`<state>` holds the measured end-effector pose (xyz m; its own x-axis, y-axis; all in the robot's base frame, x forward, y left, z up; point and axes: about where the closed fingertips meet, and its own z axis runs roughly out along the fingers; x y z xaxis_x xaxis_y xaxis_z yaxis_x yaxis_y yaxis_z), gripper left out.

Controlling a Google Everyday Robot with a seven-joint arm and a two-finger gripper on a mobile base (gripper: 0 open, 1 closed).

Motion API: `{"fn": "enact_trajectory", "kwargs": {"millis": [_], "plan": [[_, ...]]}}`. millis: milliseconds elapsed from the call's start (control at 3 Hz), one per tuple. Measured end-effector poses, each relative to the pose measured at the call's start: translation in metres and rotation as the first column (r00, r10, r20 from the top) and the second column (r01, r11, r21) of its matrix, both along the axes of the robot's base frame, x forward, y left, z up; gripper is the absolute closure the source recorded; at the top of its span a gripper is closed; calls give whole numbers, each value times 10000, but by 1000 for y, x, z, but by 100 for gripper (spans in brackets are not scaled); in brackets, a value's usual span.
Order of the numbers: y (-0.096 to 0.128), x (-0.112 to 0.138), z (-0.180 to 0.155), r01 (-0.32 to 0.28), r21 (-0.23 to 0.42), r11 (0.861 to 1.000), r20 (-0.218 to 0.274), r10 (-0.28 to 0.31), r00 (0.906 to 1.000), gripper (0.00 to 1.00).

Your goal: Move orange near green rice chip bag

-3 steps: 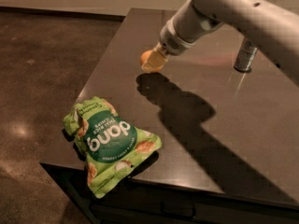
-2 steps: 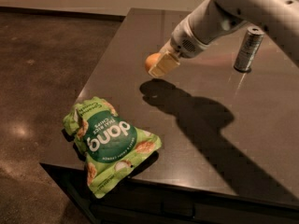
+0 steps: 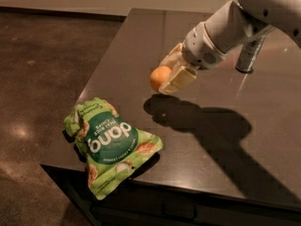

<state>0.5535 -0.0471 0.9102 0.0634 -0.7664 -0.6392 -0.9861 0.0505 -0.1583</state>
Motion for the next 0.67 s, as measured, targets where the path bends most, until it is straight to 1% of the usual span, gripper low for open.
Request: {"fn": "enact_trajectory", "kwargs": {"millis": [333, 667], "plan": [[6, -26, -11, -1586, -375, 9866, 241, 1596, 9869, 100], [12, -44, -24, -2730, -940, 9574, 282, 2767, 9606, 100]]}}
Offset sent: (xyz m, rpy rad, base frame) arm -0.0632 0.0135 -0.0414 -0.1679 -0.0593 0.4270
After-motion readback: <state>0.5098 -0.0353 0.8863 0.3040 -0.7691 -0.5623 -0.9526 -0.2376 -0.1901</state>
